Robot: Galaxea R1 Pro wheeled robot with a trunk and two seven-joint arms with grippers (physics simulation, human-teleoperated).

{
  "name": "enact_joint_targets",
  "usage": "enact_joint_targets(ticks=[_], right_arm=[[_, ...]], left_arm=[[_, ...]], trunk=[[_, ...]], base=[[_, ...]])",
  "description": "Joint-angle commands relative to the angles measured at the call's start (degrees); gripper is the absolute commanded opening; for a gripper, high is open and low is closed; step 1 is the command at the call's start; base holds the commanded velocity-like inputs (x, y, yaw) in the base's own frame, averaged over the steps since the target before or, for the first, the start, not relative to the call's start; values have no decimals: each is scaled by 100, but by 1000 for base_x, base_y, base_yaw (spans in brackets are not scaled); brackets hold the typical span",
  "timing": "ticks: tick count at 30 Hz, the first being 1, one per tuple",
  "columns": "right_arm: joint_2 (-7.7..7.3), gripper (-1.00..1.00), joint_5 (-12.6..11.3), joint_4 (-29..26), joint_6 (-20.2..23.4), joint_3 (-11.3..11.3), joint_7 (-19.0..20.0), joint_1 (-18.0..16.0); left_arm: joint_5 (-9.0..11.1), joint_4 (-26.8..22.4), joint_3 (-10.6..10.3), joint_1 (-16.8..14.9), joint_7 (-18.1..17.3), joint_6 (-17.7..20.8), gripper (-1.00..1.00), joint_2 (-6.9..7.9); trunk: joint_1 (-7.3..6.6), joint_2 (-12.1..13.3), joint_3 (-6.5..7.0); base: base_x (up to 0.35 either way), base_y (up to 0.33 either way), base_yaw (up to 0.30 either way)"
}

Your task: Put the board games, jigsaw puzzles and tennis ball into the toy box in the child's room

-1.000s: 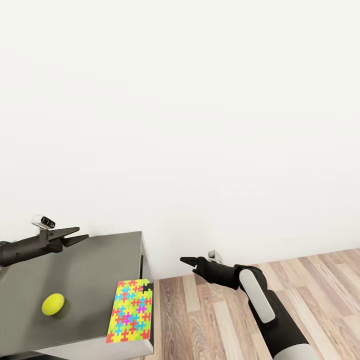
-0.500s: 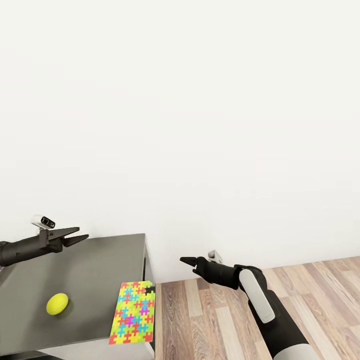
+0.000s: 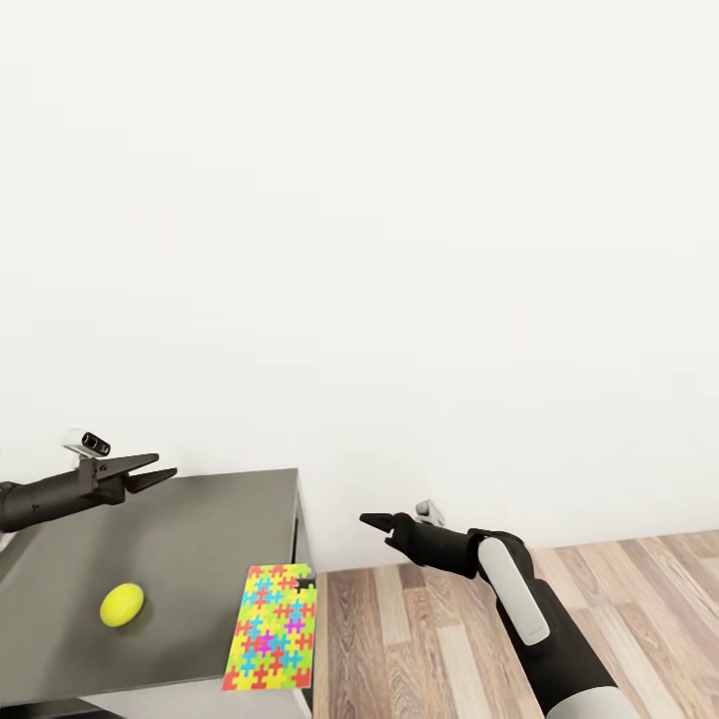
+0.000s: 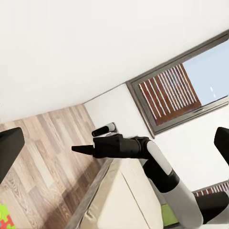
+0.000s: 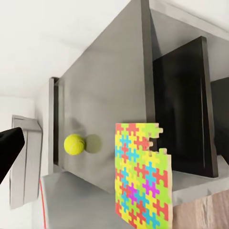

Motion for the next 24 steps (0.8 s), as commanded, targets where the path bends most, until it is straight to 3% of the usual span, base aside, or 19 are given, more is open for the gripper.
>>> enact_joint_targets(ticks=[1, 24], right_arm=[[2, 100, 48, -1, 20, -7, 43, -4], [-5, 100, 44, 20, 12, -39, 44, -4]], left_arm=[[3, 0, -3, -4, -19, 61, 100, 2], [3, -69, -11, -4, -19, 61, 100, -10]], trunk=[[24, -48, -16], [529, -970, -276]], base=[[0, 0, 92], [0, 0, 71]])
